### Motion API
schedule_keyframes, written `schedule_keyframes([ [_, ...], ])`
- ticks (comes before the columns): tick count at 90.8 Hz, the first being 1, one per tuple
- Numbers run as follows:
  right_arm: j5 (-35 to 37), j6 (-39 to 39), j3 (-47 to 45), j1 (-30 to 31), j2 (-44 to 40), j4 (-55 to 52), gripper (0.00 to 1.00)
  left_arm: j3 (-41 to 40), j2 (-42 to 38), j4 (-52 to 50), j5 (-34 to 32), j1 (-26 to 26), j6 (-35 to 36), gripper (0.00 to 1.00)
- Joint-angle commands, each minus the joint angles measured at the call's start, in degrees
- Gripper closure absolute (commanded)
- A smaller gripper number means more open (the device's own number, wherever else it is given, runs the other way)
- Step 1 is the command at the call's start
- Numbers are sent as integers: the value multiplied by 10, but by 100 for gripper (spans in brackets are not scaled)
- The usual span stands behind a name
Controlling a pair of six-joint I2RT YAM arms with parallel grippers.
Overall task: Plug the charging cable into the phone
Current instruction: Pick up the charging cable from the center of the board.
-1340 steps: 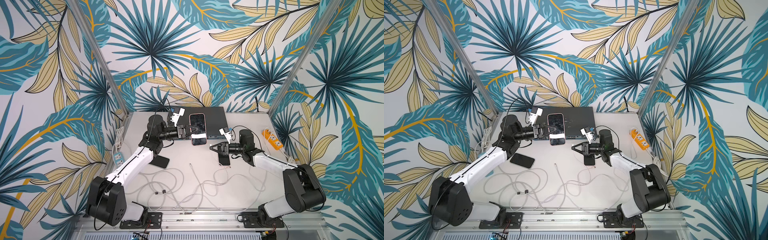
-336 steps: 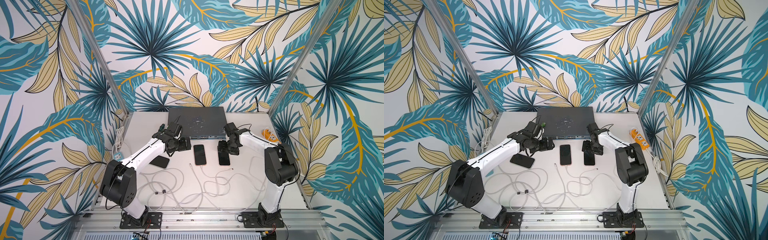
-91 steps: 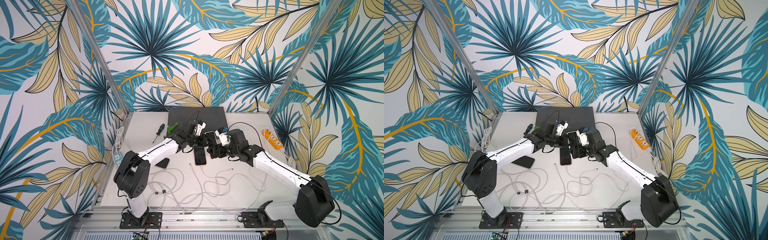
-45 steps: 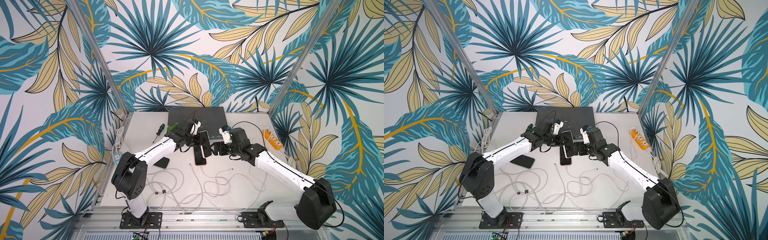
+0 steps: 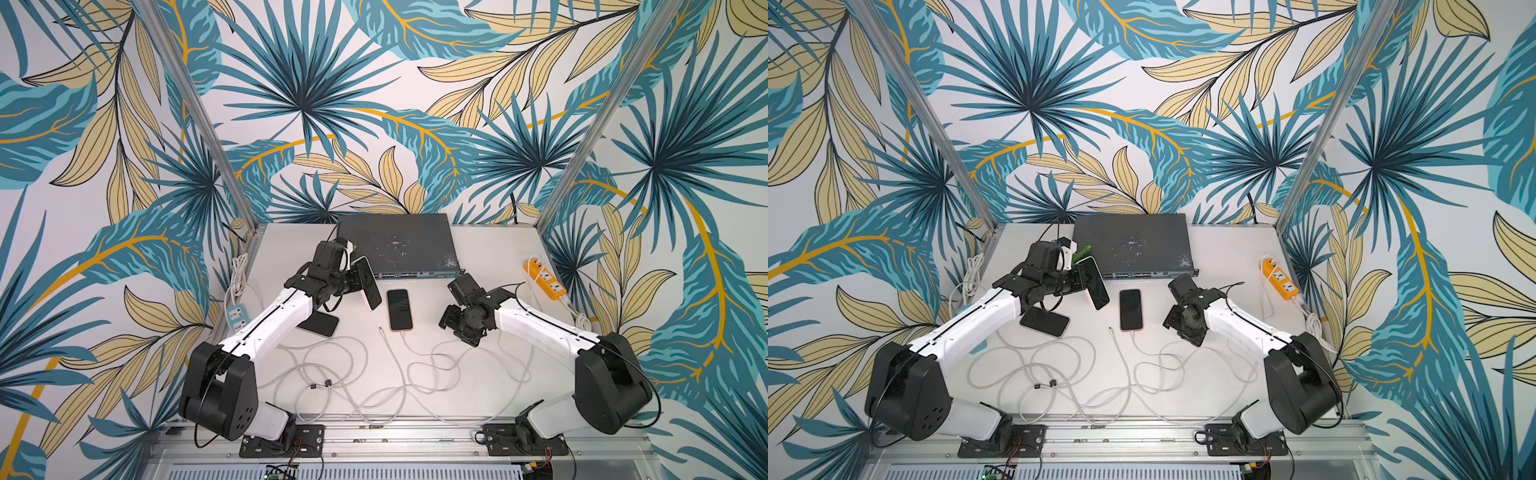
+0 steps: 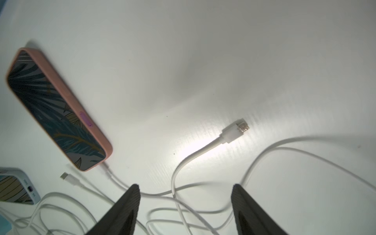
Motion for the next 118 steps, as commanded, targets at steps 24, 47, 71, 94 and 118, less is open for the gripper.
schedule_keyframes([
  [24, 55, 228, -47, 0, 7, -4, 34, -41, -40, 27, 32, 1, -2, 100],
  [47, 56, 254, -40, -8, 36, 16, 39, -45, -45, 27, 52, 1, -2, 100],
  [71, 42, 251, -28, -33, 72, 22, 47, -63, -42, 61, 55, 1, -10, 100],
  [94, 11, 249, -17, -35, 114, 39, 52, -66, -43, 62, 53, 1, -6, 100],
  [118, 4, 262, -29, -36, 128, 51, 60, -69, -39, 64, 56, 2, -3, 100],
])
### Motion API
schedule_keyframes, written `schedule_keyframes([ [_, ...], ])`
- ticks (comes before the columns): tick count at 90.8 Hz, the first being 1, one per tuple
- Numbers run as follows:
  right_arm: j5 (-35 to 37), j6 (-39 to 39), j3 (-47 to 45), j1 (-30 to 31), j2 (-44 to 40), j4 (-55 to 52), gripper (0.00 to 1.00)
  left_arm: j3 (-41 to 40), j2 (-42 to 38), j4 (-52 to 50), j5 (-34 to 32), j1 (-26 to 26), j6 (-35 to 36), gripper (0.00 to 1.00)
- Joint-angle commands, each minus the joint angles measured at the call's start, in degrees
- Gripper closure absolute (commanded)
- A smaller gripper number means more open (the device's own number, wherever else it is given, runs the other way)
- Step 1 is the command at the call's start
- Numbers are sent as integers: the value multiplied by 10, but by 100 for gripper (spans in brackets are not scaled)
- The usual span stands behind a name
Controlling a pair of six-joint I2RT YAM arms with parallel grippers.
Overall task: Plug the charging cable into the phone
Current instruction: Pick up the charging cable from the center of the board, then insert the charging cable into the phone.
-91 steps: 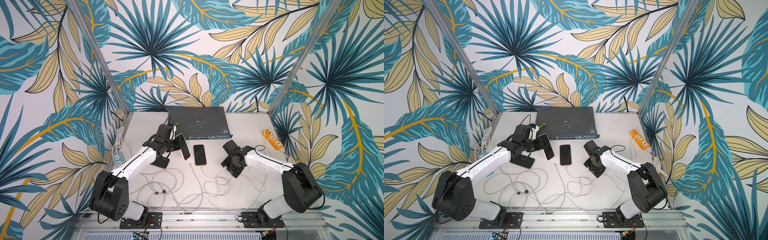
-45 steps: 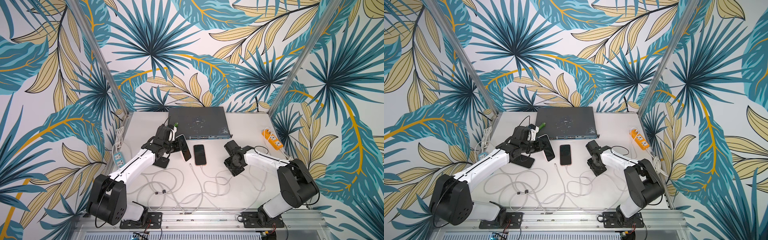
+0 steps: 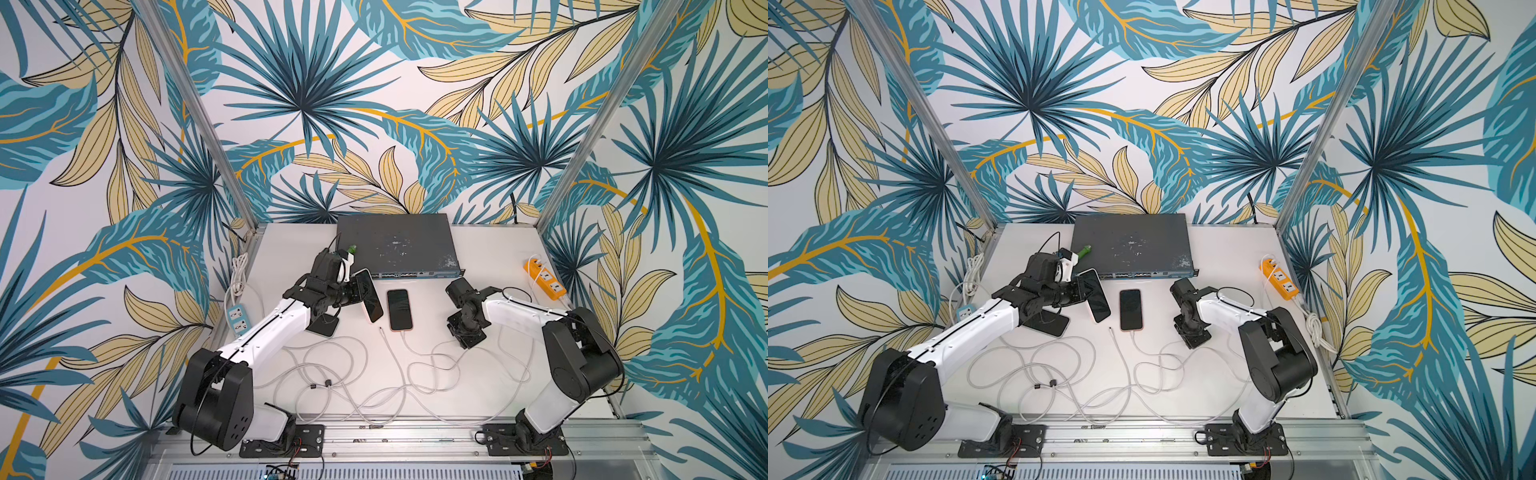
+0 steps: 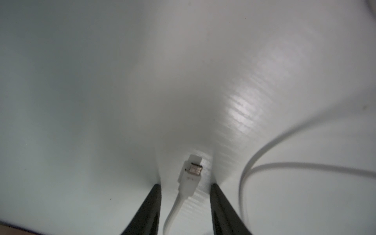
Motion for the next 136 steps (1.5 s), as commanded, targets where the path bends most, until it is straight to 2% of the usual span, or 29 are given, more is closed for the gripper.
schedule_keyframes([
  [1, -18, 16, -29, 1, 29, 42, 61, -1, -11, 33, 11, 2, 3, 100],
  [24, -8, 7, -33, -3, 34, 47, 75, -1, -13, 30, 9, 2, 4, 100],
  [40, 22, -36, -14, -9, 28, 39, 86, -1, -15, 27, 10, 2, 2, 100],
  [55, 77, -139, 40, -19, 9, 25, 98, 9, -13, 21, 17, 2, 4, 100],
  [66, 98, -312, 72, -19, -29, 79, 100, 20, -14, 35, 49, 2, 7, 100],
  [86, 31, -631, 28, -12, -167, 219, 100, 97, -12, 50, 129, 3, 12, 100],
  [93, -60, -740, 18, -12, -213, 233, 100, 146, -9, 26, 134, 3, 14, 100],
  [100, -123, -808, 17, -8, -247, 227, 100, 190, -4, 4, 139, 4, 13, 100],
  [114, -204, -878, -20, 4, -309, 247, 100, 243, 4, -31, 164, 4, -23, 100],
  [125, -229, -922, -12, 25, -325, 199, 100, 244, -6, -14, 169, 4, -67, 100],
  [136, -251, -929, 0, 44, -336, 188, 100, 249, -12, -11, 169, 2, -82, 100],
])
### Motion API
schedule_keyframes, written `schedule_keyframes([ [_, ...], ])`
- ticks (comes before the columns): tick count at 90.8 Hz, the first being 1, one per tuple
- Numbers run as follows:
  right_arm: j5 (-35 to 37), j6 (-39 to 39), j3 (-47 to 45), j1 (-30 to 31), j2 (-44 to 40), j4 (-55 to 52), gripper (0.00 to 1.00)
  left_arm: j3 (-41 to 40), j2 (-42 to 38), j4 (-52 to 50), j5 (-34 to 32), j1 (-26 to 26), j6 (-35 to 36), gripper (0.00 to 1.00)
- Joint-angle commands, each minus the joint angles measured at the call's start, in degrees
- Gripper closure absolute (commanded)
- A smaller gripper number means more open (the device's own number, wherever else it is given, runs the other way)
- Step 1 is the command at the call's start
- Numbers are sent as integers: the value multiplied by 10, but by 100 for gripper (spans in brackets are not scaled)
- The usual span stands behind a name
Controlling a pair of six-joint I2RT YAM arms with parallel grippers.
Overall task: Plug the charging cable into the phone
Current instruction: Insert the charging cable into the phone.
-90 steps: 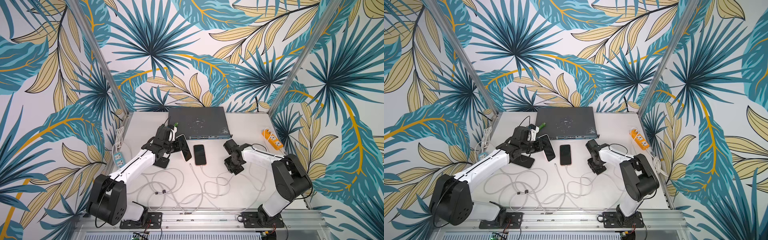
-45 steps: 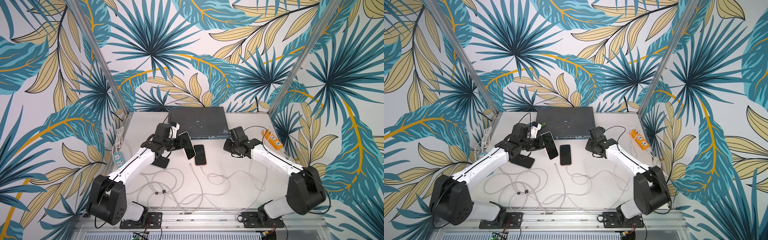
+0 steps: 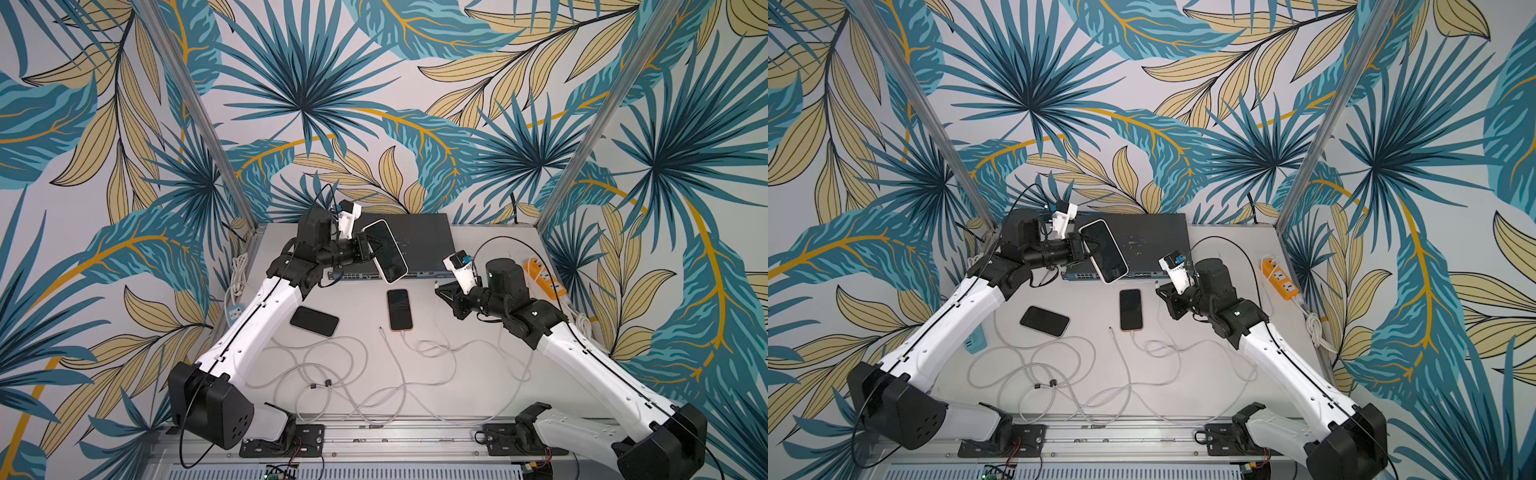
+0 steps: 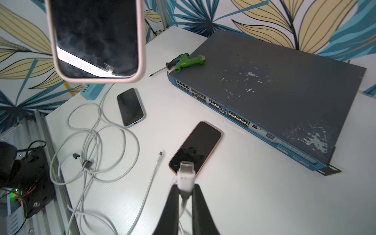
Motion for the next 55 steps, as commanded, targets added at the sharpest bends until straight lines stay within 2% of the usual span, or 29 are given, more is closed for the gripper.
schedule_keyframes([
  [1, -46, -50, 4, 19, -15, -25, 100, 16, -15, 19, 16, 0, -31, 100],
  [12, -47, -48, 36, 32, 2, -51, 100, 19, -21, 17, 0, -7, -35, 100],
  [24, -47, -19, 85, 44, 49, -78, 100, 20, -18, 10, -49, -18, -37, 100],
  [41, -30, 6, 157, 67, 117, -121, 100, 30, 4, 19, -56, -28, -36, 100],
  [55, -18, 6, 188, 74, 141, -145, 100, 25, 3, 26, -66, -33, -40, 100],
])
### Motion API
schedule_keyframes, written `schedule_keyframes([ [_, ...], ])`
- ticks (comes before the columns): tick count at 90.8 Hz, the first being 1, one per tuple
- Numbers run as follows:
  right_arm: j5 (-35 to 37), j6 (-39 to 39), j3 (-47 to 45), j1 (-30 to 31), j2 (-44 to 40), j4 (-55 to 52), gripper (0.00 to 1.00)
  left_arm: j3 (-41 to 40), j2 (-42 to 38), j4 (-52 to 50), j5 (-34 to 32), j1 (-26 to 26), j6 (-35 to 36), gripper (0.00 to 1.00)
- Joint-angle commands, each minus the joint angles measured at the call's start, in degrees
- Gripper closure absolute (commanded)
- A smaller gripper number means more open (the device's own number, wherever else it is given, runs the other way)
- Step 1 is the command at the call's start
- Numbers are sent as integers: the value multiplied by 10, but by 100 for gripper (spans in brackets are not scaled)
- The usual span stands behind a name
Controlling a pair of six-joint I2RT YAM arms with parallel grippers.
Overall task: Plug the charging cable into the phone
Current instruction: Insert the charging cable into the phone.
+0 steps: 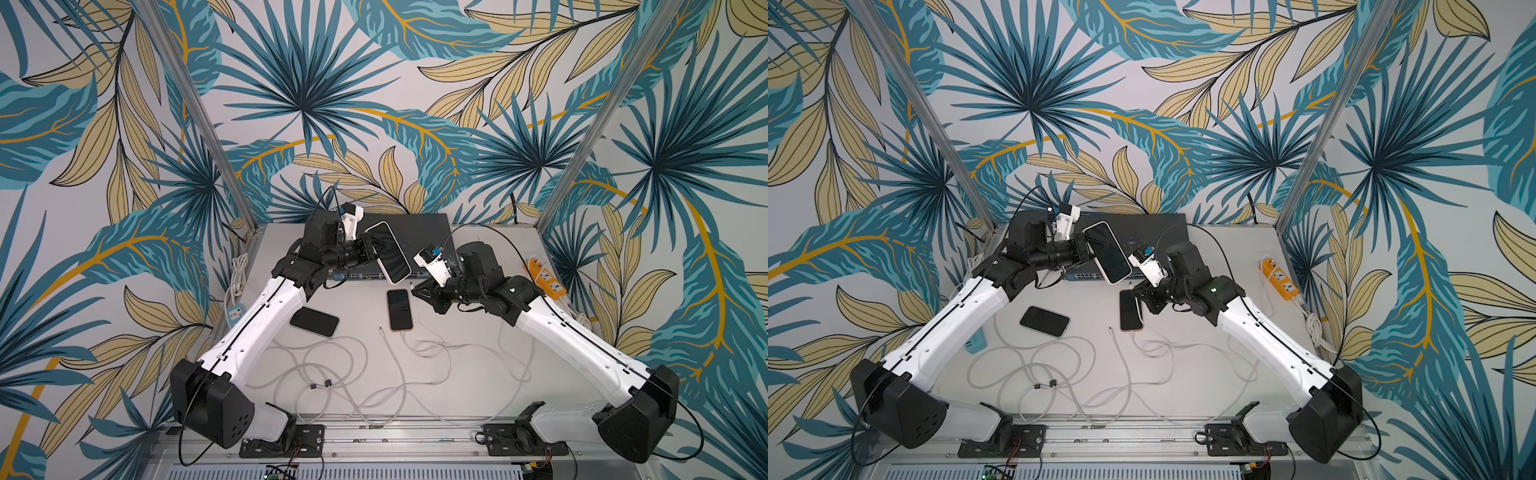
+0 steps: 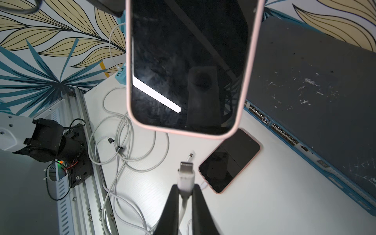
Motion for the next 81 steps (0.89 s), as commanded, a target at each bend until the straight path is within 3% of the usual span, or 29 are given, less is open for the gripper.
schedule_keyframes([
  [1, 11, 10, 22, 5, 10, -39, 100, 19, -5, 32, -15, -6, -6, 100],
  [81, 24, 7, 75, 9, 59, -73, 100, 8, 13, 48, -23, -18, -8, 100],
])
